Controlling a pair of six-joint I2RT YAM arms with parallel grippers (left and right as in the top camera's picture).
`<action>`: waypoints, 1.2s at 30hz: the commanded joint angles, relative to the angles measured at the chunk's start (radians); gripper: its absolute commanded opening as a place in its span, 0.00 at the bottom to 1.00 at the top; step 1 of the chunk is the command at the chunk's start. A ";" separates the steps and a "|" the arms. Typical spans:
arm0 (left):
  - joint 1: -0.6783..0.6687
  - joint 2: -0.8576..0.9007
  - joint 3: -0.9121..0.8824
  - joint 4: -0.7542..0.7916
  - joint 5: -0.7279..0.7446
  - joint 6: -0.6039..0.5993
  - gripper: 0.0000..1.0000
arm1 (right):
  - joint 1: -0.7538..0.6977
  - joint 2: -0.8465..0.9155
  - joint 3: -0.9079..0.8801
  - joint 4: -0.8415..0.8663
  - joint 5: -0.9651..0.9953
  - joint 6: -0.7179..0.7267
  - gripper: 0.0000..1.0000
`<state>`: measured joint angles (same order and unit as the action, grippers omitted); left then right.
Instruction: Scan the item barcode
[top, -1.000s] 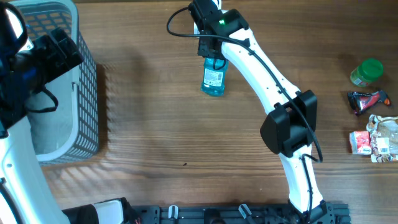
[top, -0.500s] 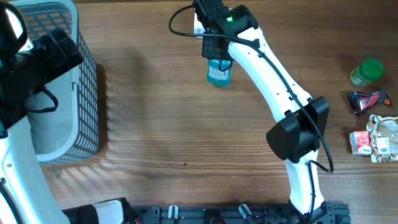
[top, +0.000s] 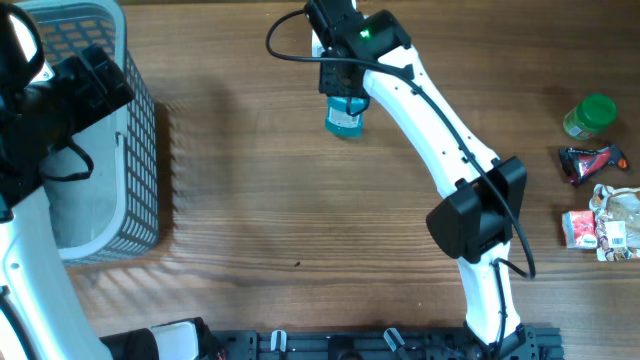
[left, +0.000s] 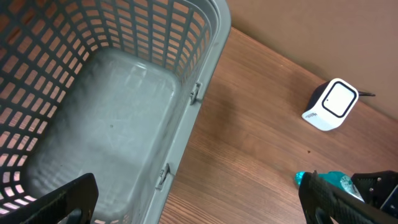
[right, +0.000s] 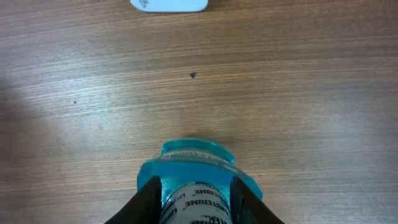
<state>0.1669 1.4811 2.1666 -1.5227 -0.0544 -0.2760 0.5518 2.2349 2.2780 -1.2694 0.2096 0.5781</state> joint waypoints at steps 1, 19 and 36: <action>0.008 0.001 0.008 0.002 0.005 -0.002 1.00 | 0.012 -0.013 0.004 0.016 0.018 0.036 0.15; 0.008 0.001 0.008 0.002 0.005 -0.001 1.00 | 0.012 0.006 -0.156 0.096 -0.009 0.079 0.28; 0.008 0.001 0.008 0.002 0.005 -0.001 1.00 | 0.011 0.005 -0.154 0.099 -0.010 0.026 0.82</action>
<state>0.1669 1.4815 2.1666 -1.5227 -0.0544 -0.2760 0.5606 2.2238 2.1284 -1.1648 0.2054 0.6453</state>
